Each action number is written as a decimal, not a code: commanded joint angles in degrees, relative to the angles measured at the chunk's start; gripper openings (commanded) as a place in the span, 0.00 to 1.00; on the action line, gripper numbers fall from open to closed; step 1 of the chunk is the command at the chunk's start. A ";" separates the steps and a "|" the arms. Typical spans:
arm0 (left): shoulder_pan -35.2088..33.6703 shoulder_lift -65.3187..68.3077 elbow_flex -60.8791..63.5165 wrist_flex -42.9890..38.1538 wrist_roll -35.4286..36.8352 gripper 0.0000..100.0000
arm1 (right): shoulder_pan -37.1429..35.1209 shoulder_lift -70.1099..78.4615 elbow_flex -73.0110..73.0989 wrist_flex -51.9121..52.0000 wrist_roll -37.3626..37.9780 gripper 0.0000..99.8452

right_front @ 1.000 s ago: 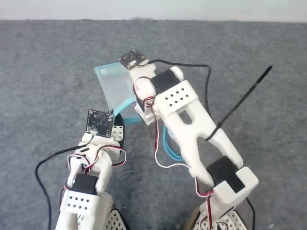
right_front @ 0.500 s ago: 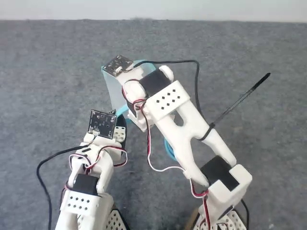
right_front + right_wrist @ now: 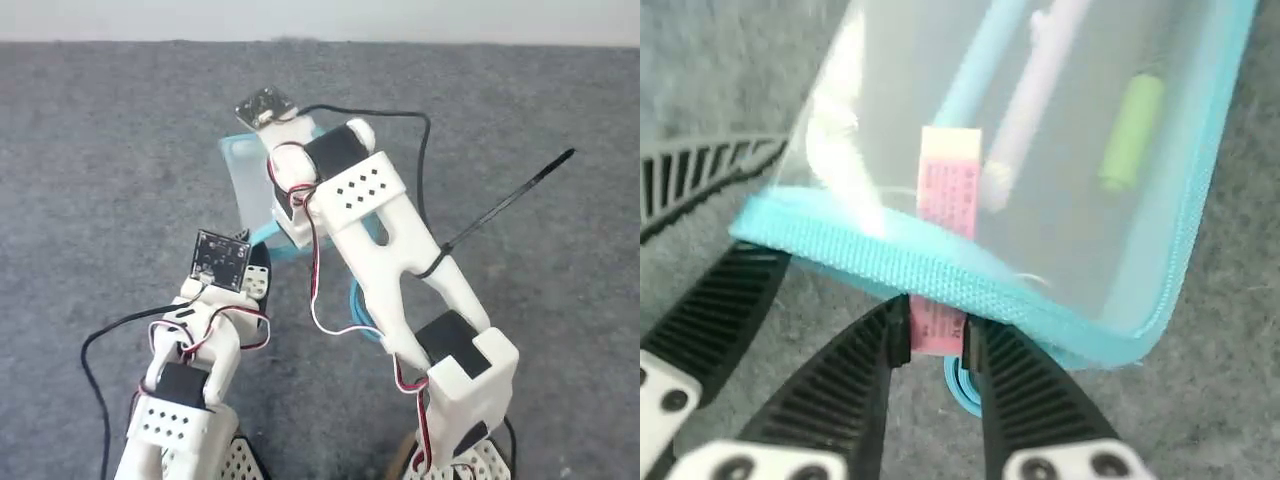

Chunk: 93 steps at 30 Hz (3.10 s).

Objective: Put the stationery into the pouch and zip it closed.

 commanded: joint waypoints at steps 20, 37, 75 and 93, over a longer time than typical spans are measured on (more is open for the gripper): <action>0.44 -0.62 -0.66 -0.18 -0.62 0.01 | 1.54 -4.09 -4.22 -4.79 3.52 0.39; -3.52 -0.88 -1.98 -0.26 -0.35 0.01 | 1.80 -10.86 5.19 4.26 3.87 0.39; -3.25 -0.88 -1.71 -0.18 -0.53 0.01 | 10.33 -34.24 73.85 -62.90 1.41 0.39; -2.99 -0.62 -1.63 -0.18 -0.53 0.01 | 9.89 -17.27 60.66 -72.04 -14.24 0.39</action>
